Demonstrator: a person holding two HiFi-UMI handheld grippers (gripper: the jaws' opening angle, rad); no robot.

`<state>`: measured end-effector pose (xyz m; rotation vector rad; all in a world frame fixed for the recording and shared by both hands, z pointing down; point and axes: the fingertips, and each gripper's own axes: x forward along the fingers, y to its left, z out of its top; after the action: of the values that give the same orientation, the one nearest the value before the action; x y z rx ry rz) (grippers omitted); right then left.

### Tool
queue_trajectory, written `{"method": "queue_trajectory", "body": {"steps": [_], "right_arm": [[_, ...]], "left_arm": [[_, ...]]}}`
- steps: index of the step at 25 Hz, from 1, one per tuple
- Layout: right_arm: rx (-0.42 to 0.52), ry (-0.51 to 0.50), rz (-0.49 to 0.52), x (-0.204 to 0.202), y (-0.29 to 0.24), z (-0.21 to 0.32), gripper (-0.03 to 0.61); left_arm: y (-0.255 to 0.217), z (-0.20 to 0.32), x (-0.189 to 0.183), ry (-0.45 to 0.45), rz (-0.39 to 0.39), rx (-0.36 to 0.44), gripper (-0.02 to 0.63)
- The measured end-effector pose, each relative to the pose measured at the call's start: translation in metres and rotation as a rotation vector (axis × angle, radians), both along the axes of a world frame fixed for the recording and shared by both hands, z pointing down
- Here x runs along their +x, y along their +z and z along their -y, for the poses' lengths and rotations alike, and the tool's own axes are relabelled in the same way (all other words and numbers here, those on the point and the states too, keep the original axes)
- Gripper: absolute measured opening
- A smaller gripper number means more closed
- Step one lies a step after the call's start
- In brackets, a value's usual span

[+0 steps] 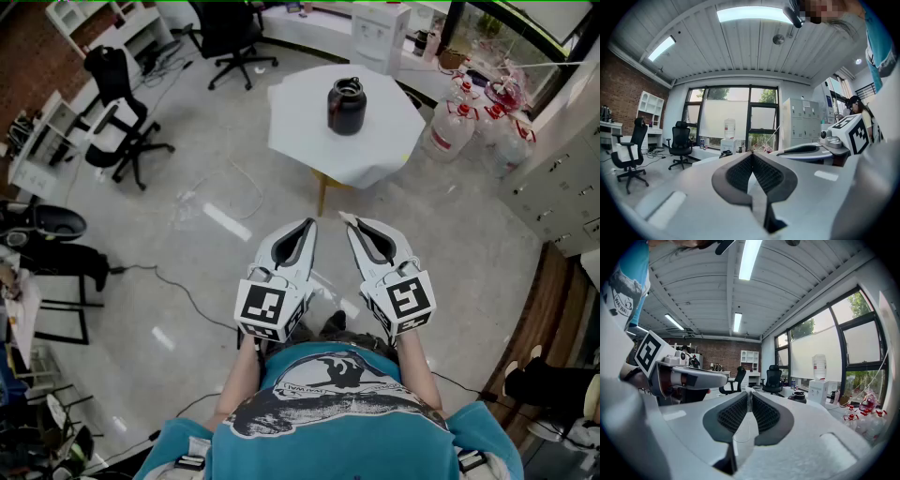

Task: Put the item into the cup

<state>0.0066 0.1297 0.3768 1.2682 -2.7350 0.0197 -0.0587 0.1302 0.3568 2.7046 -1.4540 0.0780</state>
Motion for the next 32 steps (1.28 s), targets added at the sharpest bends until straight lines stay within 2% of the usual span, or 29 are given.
{"method": "queue_trajectory", "body": {"steps": [7, 14, 21, 27, 32], "right_arm": [[0.008, -0.006, -0.023, 0.007, 0.007, -0.003, 0.035], [-0.024, -0.011, -0.025, 0.018, 0.018, -0.011, 0.035], [-0.044, 0.005, -0.002, 0.026, 0.023, -0.014, 0.035], [-0.073, -0.001, 0.047, 0.02, 0.028, -0.001, 0.035], [-0.085, 0.004, 0.045, 0.024, 0.034, 0.026, 0.035]], "left_arm": [[0.006, -0.002, 0.006, -0.015, 0.005, -0.004, 0.018], [0.011, -0.008, 0.016, -0.021, -0.002, -0.013, 0.018], [0.008, -0.009, 0.026, 0.006, 0.034, -0.008, 0.018], [0.008, 0.0, 0.019, -0.009, 0.064, -0.005, 0.018], [0.014, 0.027, 0.018, -0.016, 0.047, -0.025, 0.018]]}}
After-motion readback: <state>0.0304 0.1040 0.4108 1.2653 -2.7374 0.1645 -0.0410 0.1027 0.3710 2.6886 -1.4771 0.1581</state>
